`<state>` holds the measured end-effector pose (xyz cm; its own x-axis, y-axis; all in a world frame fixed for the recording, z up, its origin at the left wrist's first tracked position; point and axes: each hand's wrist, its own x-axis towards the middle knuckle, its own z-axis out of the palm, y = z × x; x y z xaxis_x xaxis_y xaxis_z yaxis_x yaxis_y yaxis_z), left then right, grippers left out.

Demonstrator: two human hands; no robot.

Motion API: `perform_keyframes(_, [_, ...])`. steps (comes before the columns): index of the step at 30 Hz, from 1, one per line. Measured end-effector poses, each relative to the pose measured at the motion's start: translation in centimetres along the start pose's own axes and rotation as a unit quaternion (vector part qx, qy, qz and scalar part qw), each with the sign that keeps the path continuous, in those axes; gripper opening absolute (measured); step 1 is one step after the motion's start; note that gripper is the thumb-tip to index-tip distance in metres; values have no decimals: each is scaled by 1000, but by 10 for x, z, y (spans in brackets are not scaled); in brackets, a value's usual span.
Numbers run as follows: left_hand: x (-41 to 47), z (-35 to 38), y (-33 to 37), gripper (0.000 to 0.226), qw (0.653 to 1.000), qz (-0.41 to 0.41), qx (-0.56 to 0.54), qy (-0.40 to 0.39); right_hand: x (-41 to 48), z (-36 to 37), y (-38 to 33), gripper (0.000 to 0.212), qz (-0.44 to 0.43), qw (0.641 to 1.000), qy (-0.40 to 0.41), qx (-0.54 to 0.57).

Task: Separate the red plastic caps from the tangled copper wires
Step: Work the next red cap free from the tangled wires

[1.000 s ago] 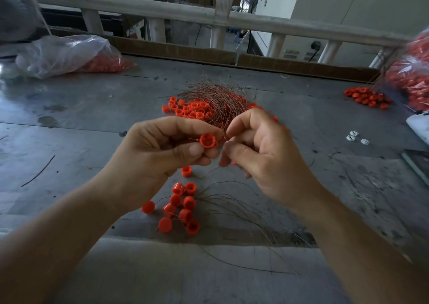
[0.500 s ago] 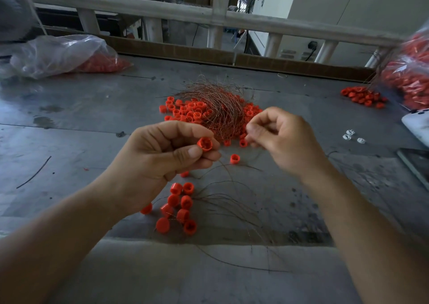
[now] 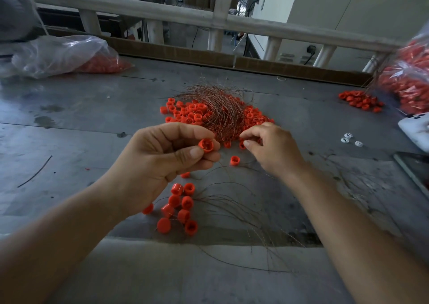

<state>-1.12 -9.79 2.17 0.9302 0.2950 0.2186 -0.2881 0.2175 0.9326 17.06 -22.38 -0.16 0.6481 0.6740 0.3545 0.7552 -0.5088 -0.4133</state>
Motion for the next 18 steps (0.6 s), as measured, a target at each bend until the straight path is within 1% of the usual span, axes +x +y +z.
perform_keyframes(2, [0,0,-1,23,1000,-1,2,-4,1,3,0,18,-8,1000,-12,-22])
perform_keyframes(5, [0,-1,-1,23,1000,-2,2,-14,0,3,1,8,-9,1000,-11,-19])
perform_keyframes(7, [0,-2,-1,23,1000,-2,3,-20,0,2,1,10,-3,1000,-9,-5])
perform_keyframes(9, [0,-2,-2,22,1000,-4,7,-14,-1,-2,0,15,18,998,-6,51])
perform_keyframes(11, [1,-3,-3,22,1000,-5,12,-7,-1,-12,-3,16,61,983,-6,175])
perform_keyframes(12, [1,-3,-3,22,1000,-4,12,-10,-2,-18,-6,16,82,960,-14,266])
perform_keyframes(13, [1,-3,-3,23,1000,-3,12,-17,-4,-24,-9,16,103,925,-29,364])
perform_keyframes(14, [1,-4,-3,26,1000,-2,11,-22,-6,-29,-13,14,122,881,-48,455])
perform_keyframes(15, [0,-4,-2,30,1000,-3,12,-25,-7,-33,-17,10,134,839,-72,522])
perform_keyframes(16, [0,-4,-2,32,1000,-4,14,-24,-9,-36,-22,5,141,807,-95,566])
perform_keyframes(18, [1,-3,-3,28,1000,-6,20,-14,-13,-37,-32,12,143,765,-138,613])
